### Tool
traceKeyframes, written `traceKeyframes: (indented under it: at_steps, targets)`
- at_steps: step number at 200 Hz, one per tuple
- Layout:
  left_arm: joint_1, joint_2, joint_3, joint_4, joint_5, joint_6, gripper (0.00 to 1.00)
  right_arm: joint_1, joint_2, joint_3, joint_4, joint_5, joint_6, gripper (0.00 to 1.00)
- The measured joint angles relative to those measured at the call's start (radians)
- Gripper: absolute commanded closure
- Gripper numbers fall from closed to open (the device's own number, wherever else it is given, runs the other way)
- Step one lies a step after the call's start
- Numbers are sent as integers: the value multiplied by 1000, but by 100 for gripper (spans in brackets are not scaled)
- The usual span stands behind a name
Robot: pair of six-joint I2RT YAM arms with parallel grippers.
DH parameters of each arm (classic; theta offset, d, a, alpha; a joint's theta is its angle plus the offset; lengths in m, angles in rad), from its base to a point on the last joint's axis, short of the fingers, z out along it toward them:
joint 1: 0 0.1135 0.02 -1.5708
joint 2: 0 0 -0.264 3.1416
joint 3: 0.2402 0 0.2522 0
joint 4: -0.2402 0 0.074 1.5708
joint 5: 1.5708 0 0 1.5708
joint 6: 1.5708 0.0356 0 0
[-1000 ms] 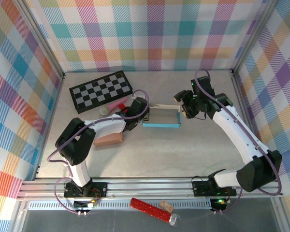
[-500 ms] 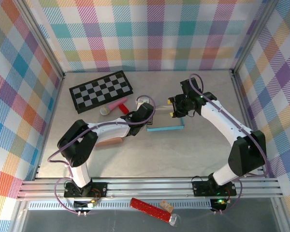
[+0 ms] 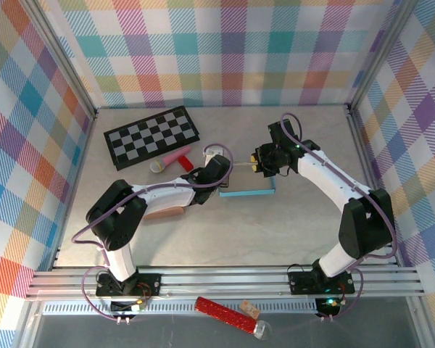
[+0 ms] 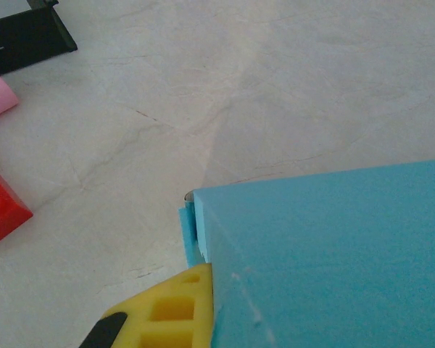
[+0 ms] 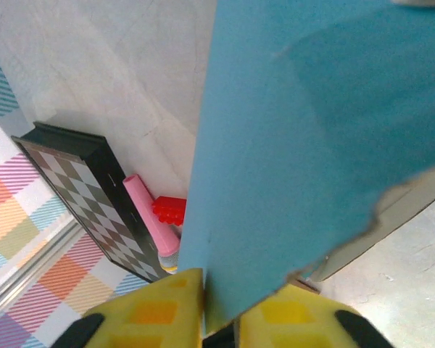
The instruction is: Fold the paper box
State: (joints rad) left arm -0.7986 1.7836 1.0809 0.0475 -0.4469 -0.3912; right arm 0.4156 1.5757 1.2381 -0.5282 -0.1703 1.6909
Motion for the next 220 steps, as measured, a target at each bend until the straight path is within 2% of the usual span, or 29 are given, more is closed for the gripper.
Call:
traceKeyframes:
  at_steps: [17,54,117,132,150,169,199,220]
  targets:
    - [0,0,-4,-21,12,-6,77,0,0,-19,11,0,-2,92]
    - [-6,-31,-33,-85,46,-40,67,-2,0,-47,12,-14,3,93]
    - [-26,-277,-87,-222,119,-114,56,-2,0,-50,3,-15,3,92]
    - [-26,-338,-85,-270,149,-148,45,-2,0,-53,3,-16,2,93]
    - [-12,-386,-50,-359,195,-219,44,-2,0,-55,-3,-18,2,92]
    - [42,-364,46,-441,307,-304,45,-2,0,-55,-8,-18,-1,92]
    - [174,-228,196,-505,481,-424,48,-2,4,-56,-12,-24,-5,91]
    - [215,-137,224,-521,557,-466,51,0,8,-73,-11,-26,-8,91]
